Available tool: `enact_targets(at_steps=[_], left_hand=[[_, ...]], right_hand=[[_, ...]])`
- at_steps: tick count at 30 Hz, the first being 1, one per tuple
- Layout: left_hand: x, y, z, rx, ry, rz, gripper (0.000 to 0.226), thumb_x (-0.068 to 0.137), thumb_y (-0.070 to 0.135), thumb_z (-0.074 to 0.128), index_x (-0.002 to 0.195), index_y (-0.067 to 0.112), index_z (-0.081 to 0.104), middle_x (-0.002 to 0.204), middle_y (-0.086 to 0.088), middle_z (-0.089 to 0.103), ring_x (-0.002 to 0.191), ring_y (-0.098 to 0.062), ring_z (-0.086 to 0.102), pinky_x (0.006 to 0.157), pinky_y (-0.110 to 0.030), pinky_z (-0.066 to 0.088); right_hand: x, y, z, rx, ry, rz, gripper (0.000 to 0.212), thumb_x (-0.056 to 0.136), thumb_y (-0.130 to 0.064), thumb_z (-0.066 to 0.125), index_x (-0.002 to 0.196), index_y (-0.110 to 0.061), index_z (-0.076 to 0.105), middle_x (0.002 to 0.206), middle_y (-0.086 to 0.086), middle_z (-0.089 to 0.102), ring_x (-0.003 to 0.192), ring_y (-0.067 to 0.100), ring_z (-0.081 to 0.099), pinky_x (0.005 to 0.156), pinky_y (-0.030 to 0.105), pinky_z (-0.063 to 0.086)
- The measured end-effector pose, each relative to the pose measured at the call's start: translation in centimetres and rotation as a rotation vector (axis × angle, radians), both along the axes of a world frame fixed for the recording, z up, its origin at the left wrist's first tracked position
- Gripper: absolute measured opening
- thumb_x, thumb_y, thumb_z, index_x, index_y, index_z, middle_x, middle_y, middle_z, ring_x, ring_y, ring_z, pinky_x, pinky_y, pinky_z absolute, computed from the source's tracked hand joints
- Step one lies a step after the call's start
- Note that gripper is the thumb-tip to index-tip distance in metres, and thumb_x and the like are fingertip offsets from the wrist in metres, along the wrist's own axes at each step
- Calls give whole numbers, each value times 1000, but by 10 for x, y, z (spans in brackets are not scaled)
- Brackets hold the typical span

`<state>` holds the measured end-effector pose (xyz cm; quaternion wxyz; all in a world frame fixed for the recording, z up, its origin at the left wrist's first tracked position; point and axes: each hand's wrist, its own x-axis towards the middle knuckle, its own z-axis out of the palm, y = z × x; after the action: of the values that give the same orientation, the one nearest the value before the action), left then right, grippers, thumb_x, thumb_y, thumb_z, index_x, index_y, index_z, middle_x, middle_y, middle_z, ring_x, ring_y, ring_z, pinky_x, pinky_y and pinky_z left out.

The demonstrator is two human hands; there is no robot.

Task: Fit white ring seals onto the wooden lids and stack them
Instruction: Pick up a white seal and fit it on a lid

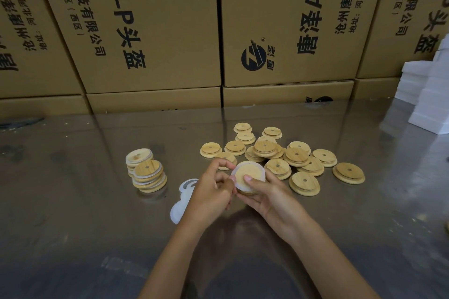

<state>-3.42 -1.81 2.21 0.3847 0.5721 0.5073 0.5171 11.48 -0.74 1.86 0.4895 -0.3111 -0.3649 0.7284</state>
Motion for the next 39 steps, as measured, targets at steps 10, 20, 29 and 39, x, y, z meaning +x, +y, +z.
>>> enact_targets(at_steps=[10, 20, 29, 39], left_hand=[[3, 3, -2, 37, -1, 189, 8, 89, 22, 66, 91, 23, 59, 73, 4, 59, 60, -8, 51, 58, -26, 41], [3, 0, 0, 2, -94, 149, 7, 92, 14, 64, 88, 11, 59, 88, -7, 71, 79, -15, 66, 59, -26, 53], [5, 0, 0, 2, -87, 98, 7, 92, 8, 63, 85, 12, 62, 73, 8, 72, 70, -5, 68, 54, -19, 50], [-5, 4, 3, -142, -216, 25, 12, 91, 7, 65, 80, 10, 68, 76, -3, 72, 71, -16, 68, 64, -24, 53]], right_hand=[[2, 0, 1, 96, -190, -80, 32, 83, 1, 68, 113, 1, 58, 94, 7, 72, 90, 22, 68, 81, 36, 52], [3, -1, 2, 96, -248, -63, 32, 84, -3, 70, 115, 1, 63, 106, 17, 73, 94, 23, 69, 86, 37, 52], [-2, -2, 2, 198, -404, -123, 19, 92, -25, 68, 106, -14, 73, 101, 10, 73, 92, 19, 67, 77, 32, 52], [3, 0, 1, 189, -242, -104, 20, 95, -18, 62, 109, -8, 72, 96, 5, 72, 90, 16, 65, 79, 29, 50]])
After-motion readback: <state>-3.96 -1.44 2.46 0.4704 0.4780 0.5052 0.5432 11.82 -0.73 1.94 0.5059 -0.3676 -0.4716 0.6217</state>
